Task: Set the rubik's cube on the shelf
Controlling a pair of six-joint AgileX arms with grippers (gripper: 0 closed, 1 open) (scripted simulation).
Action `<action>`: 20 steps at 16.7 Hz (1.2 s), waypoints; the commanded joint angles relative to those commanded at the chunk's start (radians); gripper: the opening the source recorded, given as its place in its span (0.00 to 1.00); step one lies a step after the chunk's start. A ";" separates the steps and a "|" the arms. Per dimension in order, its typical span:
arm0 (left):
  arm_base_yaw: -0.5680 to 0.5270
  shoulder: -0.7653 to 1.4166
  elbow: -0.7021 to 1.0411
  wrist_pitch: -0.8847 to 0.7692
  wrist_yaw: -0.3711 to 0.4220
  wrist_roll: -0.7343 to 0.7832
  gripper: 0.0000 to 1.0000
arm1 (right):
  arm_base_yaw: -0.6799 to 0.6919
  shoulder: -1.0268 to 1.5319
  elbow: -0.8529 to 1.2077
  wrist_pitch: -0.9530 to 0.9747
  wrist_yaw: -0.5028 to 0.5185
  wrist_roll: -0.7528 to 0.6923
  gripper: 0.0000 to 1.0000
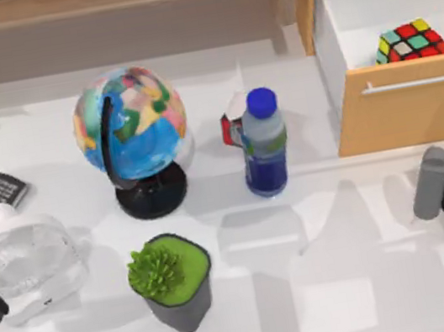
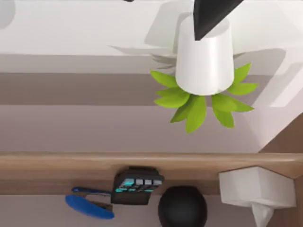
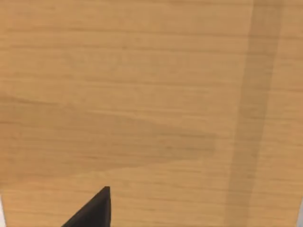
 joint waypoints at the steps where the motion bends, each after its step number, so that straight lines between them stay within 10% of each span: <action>1: 0.000 0.000 0.000 0.000 0.000 0.000 1.00 | 0.000 0.000 0.000 0.000 0.000 0.000 1.00; 8: 0.000 0.000 0.000 0.000 0.000 0.000 1.00 | 0.203 -0.150 0.225 -0.214 -0.049 0.217 1.00; 20: 0.000 0.000 0.000 0.000 0.000 0.000 1.00 | 0.427 -0.151 1.090 -1.165 -0.098 0.822 1.00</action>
